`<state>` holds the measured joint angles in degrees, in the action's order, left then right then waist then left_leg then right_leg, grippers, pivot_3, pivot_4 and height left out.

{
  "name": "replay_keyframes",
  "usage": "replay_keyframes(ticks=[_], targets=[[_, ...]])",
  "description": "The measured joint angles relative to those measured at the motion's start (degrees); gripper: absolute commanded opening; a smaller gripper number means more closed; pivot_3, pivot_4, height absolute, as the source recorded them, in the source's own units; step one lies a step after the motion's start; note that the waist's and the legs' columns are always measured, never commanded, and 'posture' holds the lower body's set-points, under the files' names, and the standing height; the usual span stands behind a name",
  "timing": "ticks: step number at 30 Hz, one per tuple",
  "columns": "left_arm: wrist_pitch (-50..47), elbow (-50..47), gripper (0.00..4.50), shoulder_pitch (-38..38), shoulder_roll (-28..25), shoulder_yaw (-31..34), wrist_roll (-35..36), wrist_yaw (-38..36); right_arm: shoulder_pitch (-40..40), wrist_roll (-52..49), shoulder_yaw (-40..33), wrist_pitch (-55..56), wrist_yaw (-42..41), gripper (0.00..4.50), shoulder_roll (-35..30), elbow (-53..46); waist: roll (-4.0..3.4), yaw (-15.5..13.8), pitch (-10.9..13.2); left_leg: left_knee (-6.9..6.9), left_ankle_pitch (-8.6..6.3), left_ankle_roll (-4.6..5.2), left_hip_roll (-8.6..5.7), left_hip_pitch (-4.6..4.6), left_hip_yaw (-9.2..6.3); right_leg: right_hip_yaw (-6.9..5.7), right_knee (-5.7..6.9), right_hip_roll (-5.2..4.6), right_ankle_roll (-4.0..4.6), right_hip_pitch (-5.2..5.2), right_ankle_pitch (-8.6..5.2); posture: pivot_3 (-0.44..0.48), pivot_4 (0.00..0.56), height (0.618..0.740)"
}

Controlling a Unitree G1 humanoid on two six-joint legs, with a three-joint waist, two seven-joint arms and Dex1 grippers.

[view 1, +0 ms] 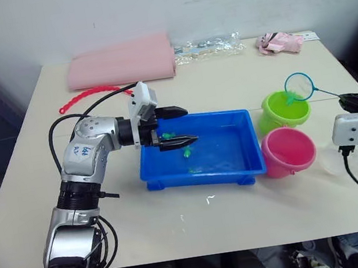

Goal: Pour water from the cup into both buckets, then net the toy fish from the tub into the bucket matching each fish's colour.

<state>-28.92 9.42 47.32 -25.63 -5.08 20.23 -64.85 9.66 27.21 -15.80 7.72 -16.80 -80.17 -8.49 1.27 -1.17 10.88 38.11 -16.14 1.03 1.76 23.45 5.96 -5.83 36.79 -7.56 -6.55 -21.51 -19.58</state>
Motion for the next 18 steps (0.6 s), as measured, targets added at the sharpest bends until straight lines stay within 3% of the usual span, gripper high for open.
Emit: replay_keyframes(ticks=[3,6,9,12,18], targets=[[-0.11,0.00,4.47,0.00,-0.08,0.02,0.00,0.39,-2.05,3.14,0.12,2.77,1.51,0.00,-0.02,1.57,0.00,-0.02,0.00,0.00,0.01,-0.02,0.00,-0.01,-0.01,0.00,0.00,0.01,0.00,0.02,0.00,0.000,0.150,0.738],[0.19,0.02,4.47,-0.06,-1.15,0.00,-0.11,0.23,-4.71,-1.81,-0.54,3.54,-1.52,0.00,4.29,2.32,0.00,-0.06,0.00,0.01,0.02,-0.03,0.00,-0.01,-0.04,-0.04,0.00,0.04,0.00,0.06,0.00,0.000,0.150,0.738],[2.93,0.13,4.47,-1.86,-4.60,-0.91,-1.49,-1.99,-7.36,-16.50,-2.70,-2.79,-9.70,0.00,12.05,-1.20,-0.01,0.02,0.00,-0.02,0.02,-0.03,0.02,-0.04,-0.03,-0.04,0.04,0.08,0.00,0.07,0.00,0.000,0.150,0.738],[5.85,0.34,4.47,-4.71,-9.35,-2.73,-2.79,-6.72,-9.17,-30.95,-3.79,-11.38,-18.66,0.00,15.32,-7.82,-0.05,0.46,0.01,-0.05,0.01,-0.02,0.06,-0.07,-0.03,-0.05,0.11,0.12,0.03,0.07,-0.01,0.000,0.150,0.738],[10.61,0.46,4.47,-7.20,-15.41,-3.55,-4.98,-12.48,-14.04,-43.18,-1.57,-20.53,-26.79,0.00,16.88,-16.71,-0.06,0.10,0.01,0.01,-0.04,0.07,0.02,-0.08,-0.04,-0.04,0.06,0.01,0.03,0.10,-0.01,0.000,0.150,0.738]])
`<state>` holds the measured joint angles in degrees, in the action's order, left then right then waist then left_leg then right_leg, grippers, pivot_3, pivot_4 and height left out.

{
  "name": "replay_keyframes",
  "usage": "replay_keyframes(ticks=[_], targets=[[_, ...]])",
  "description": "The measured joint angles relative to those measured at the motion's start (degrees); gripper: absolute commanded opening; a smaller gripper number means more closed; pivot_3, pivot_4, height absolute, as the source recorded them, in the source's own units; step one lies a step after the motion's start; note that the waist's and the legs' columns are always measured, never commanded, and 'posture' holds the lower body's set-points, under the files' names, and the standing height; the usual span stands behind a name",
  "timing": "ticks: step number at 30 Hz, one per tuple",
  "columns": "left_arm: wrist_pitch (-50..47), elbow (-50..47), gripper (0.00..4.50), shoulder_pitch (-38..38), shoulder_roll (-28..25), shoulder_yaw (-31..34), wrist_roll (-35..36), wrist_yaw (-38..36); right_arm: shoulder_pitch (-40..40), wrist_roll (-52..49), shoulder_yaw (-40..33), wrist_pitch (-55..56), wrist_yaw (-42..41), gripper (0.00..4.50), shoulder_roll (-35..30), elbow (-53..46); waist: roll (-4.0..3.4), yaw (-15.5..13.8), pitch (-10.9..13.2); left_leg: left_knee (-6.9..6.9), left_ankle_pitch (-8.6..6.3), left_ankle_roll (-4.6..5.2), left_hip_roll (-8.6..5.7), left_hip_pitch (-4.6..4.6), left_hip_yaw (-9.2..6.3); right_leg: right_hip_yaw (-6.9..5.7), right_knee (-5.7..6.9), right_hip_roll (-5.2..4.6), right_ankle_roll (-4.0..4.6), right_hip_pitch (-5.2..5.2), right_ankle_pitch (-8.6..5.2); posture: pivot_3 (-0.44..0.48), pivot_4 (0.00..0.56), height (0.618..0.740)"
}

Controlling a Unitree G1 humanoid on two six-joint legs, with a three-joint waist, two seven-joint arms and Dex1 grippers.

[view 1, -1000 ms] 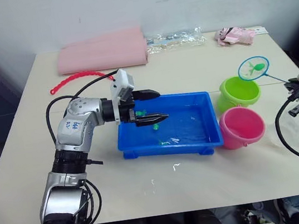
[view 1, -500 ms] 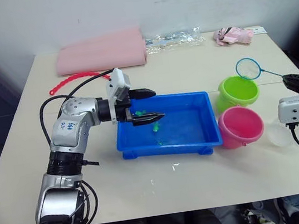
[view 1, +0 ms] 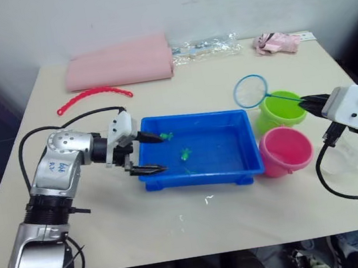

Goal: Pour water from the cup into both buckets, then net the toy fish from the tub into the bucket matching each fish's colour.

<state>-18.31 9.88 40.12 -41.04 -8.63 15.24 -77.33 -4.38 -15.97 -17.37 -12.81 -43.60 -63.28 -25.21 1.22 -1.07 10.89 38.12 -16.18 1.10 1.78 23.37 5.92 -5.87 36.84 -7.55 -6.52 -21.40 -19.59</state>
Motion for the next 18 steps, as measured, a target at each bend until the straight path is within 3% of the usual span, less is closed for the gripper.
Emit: replay_keyframes(ticks=[7,18], targets=[[0.72,-1.06,4.47,-4.08,-1.56,-0.47,-1.06,-0.08,-2.82,4.76,13.99,4.56,-5.39,0.00,3.73,0.90,0.00,-0.14,0.00,0.02,-0.03,0.05,-0.03,0.06,0.04,-0.01,0.08,-0.05,-0.01,-0.07,0.00,0.000,0.150,0.738],[-1.87,-5.18,4.47,-7.32,-2.91,-0.21,-0.94,2.35,-6.75,19.94,25.91,23.73,-6.13,0.00,9.39,11.85,0.00,-0.02,0.00,0.04,-0.01,0.02,0.00,0.04,0.05,-0.01,0.12,-0.02,-0.01,-0.07,0.00,0.000,0.150,0.738]])
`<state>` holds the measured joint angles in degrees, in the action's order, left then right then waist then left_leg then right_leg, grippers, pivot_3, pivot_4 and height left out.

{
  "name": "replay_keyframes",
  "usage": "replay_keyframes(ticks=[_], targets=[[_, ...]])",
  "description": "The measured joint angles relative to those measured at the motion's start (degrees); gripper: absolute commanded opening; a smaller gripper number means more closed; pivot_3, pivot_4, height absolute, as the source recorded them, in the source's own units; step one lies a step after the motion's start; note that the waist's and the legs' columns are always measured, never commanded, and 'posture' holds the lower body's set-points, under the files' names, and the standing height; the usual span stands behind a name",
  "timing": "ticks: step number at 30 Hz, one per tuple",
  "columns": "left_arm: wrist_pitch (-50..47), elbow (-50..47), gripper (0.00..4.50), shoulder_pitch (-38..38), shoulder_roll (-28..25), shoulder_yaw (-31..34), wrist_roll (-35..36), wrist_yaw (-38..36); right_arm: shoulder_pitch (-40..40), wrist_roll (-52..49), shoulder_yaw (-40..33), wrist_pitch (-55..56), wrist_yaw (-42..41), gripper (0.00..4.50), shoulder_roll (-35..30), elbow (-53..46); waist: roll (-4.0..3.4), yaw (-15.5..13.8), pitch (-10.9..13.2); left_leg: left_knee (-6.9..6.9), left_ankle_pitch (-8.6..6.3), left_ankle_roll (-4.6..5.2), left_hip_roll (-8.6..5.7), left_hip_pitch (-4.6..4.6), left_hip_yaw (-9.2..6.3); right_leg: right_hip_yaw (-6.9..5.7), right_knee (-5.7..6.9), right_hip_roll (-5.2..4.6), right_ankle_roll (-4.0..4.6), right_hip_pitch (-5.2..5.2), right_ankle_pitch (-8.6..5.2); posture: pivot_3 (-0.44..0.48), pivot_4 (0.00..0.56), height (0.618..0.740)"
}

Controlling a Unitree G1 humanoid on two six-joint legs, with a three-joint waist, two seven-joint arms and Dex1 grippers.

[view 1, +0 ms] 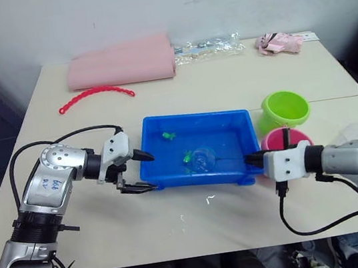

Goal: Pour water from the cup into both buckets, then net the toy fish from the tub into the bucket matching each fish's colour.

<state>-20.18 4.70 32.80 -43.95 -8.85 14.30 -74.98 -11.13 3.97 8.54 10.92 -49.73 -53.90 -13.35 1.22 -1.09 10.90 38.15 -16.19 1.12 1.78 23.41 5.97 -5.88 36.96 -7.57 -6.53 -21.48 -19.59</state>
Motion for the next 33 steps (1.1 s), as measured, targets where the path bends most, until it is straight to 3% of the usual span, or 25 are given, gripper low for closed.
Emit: replay_keyframes(ticks=[7,15,25,33], targets=[[-1.39,-1.86,4.47,-0.62,-1.57,1.70,0.61,0.63,-1.48,1.81,2.43,3.49,0.31,0.00,4.98,2.26,0.00,0.23,0.00,0.00,0.01,-0.02,0.01,-0.04,-0.01,0.00,0.02,0.01,0.01,0.04,0.00,0.000,0.150,0.738],[-1.67,-1.64,4.47,-0.61,-1.59,2.18,1.04,1.29,-0.29,-10.10,0.08,-11.42,-3.78,0.00,7.03,-2.15,0.00,0.20,0.00,0.00,0.00,-0.01,0.01,-0.04,-0.02,0.00,0.04,0.00,0.01,0.04,0.00,0.000,0.150,0.738],[-2.33,2.70,4.47,4.06,2.69,3.95,2.99,2.92,0.40,-27.68,-9.96,-38.21,-3.01,0.00,6.93,-11.15,0.00,-0.23,0.00,0.01,-0.01,0.01,-0.02,-0.02,-0.03,-0.01,0.05,-0.03,0.01,0.05,0.00,0.000,0.150,0.738],[-11.86,2.71,4.47,9.72,10.36,7.75,11.84,5.92,1.03,-39.57,-29.22,-56.45,4.37,0.00,3.43,-15.87,0.00,-0.29,0.00,0.02,-0.01,0.01,-0.03,0.02,-0.07,-0.03,0.05,-0.03,0.00,0.05,0.01,0.000,0.150,0.738]])
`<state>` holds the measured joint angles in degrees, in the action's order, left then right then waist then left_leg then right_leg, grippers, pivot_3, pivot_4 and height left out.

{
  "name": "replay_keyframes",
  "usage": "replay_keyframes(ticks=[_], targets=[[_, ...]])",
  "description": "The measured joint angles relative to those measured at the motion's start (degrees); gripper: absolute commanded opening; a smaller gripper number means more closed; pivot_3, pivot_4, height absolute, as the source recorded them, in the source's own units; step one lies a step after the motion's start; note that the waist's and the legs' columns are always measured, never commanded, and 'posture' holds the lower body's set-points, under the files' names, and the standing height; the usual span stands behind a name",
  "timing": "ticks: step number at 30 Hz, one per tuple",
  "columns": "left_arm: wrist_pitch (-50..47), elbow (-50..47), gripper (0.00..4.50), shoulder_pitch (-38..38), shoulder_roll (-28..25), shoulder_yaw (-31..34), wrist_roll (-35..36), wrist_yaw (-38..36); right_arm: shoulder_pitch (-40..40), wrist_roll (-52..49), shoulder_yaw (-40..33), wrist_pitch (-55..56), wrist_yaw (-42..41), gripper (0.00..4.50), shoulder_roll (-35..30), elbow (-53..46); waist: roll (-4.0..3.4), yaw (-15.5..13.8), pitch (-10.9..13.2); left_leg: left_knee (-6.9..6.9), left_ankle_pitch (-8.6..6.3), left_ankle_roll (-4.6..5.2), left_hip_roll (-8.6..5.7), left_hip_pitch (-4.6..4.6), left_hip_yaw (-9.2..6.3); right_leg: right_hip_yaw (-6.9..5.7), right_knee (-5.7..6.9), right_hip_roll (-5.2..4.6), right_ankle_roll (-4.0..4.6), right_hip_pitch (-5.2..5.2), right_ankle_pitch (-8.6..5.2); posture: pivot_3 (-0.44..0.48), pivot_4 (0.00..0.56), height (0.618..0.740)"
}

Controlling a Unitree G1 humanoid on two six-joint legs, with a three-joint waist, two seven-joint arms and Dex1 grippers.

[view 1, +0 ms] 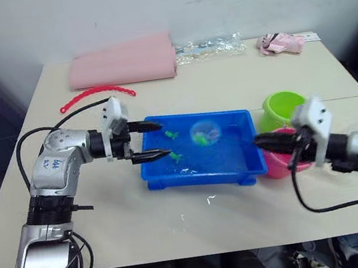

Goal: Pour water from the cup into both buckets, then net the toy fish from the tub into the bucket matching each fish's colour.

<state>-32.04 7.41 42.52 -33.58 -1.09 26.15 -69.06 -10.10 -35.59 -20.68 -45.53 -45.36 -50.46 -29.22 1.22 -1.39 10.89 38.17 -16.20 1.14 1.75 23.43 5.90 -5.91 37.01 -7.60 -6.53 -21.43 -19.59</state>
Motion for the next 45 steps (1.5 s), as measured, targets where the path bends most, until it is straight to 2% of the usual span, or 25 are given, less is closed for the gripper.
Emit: replay_keyframes(ticks=[4,8,10,17,18,23,26,32,34,36,38,41,42,45], targets=[[-1.95,-0.29,4.47,1.61,2.30,0.57,1.77,1.86,1.04,-1.27,-9.78,-4.63,3.02,0.00,-3.04,0.30,0.00,0.00,0.00,-0.01,0.00,0.00,0.00,-0.01,0.02,0.01,-0.01,0.02,0.00,0.00,0.00,0.000,0.150,0.738],[-1.91,-0.29,4.47,2.18,3.29,0.55,1.78,2.61,2.38,2.49,-13.11,-4.13,5.28,0.00,-5.36,2.61,0.00,0.12,0.00,-0.03,0.00,0.00,0.00,-0.04,0.07,0.04,-0.02,0.03,0.00,0.00,0.00,0.000,0.150,0.738],[-1.73,-0.27,4.47,2.19,3.54,0.29,1.78,2.62,2.55,6.67,-12.68,-0.41,7.10,0.00,-5.79,5.11,0.00,0.14,0.00,-0.03,0.01,-0.01,0.00,-0.04,0.09,0.06,-0.02,0.03,0.00,-0.02,0.00,0.000,0.150,0.738],[0.23,0.15,4.47,3.31,3.47,-0.48,1.05,1.99,8.65,30.87,-1.68,23.86,12.63,0.00,-12.55,13.97,0.00,0.14,0.00,-0.05,0.01,-0.02,-0.02,-0.04,0.18,0.11,-0.02,0.01,-0.01,-0.08,0.00,0.000,0.150,0.738],[1.36,0.22,4.47,3.36,2.99,-0.92,0.25,1.49,11.55,40.44,0.68,33.71,16.09,0.00,-16.43,16.81,-0.02,0.09,-0.01,-0.07,0.02,-0.03,-0.04,-0.04,0.19,0.11,-0.03,-0.01,-0.01,-0.09,0.00,0.000,0.150,0.738],[2.30,0.51,4.47,3.37,1.62,-1.32,-0.55,0.63,16.58,59.72,2.32,54.98,24.96,0.00,-24.08,20.96,-0.05,0.23,0.00,-0.11,0.05,-0.10,0.03,-0.08,0.20,0.15,-0.10,0.04,-0.01,-0.09,-0.01,0.000,0.150,0.738],[2.54,1.43,4.47,3.37,1.49,-1.32,-0.63,0.63,17.52,67.46,2.17,63.69,29.71,0.00,-25.68,23.08,-0.05,0.26,0.00,-0.09,0.07,-0.13,0.03,-0.10,0.21,0.17,-0.16,0.04,-0.01,-0.08,-0.01,0.000,0.150,0.738],[2.78,2.06,4.47,3.37,1.18,-1.32,-0.77,0.64,17.11,72.47,2.17,71.48,32.64,0.00,-26.60,30.14,-0.05,0.29,0.00,-0.07,0.08,-0.13,0.01,-0.10,0.20,0.17,-0.17,0.03,-0.01,-0.06,-0.01,0.000,0.150,0.738],[3.19,2.07,4.47,3.36,1.00,-1.38,-1.05,0.55,15.27,69.70,1.92,71.60,31.80,0.00,-25.63,32.59,-0.05,0.38,0.00,-0.07,0.07,-0.13,0.02,-0.11,0.20,0.18,-0.22,0.03,0.00,-0.05,-0.01,0.000,0.150,0.738],[3.93,2.16,4.47,3.31,0.44,-1.93,-1.80,0.06,13.22,62.18,0.96,70.13,28.27,0.00,-22.66,32.79,-0.05,0.45,0.00,-0.07,0.08,-0.14,0.05,-0.12,0.14,0.14,-0.23,0.09,0.00,-0.01,-0.01,0.000,0.150,0.738],[5.23,2.41,4.47,2.75,-1.17,-2.74,-2.94,-1.03,11.58,49.60,0.28,64.86,21.17,0.00,-18.64,29.65,-0.05,0.73,0.00,-0.10,0.07,-0.13,0.08,-0.14,0.13,0.13,-0.14,0.15,0.00,0.03,-0.01,0.000,0.150,0.738],[8.50,3.00,4.47,0.35,-4.22,-4.07,-5.61,-2.99,9.80,29.39,0.32,47.48,12.62,0.00,-13.02,19.52,-0.05,1.47,0.00,-0.12,0.07,-0.13,0.11,-0.15,0.09,0.12,-0.02,0.15,0.01,0.03,-0.01,0.000,0.150,0.738],[9.93,3.67,4.47,-0.84,-5.42,-4.63,-6.66,-3.88,8.64,20.89,0.35,38.61,10.82,0.00,-11.79,15.18,-0.06,1.58,0.00,-0.12,0.07,-0.13,0.11,-0.15,0.09,0.12,0.00,0.15,0.02,0.01,-0.01,0.000,0.150,0.738],[11.27,4.92,4.47,-4.21,-8.17,-4.49,-8.06,-4.96,4.81,-1.16,0.82,17.58,8.99,0.00,-11.24,5.09,-0.07,1.51,0.00,-0.08,0.04,-0.08,0.14,-0.12,-0.02,0.05,-0.02,0.08,0.06,0.03,-0.02,0.000,0.150,0.738]])
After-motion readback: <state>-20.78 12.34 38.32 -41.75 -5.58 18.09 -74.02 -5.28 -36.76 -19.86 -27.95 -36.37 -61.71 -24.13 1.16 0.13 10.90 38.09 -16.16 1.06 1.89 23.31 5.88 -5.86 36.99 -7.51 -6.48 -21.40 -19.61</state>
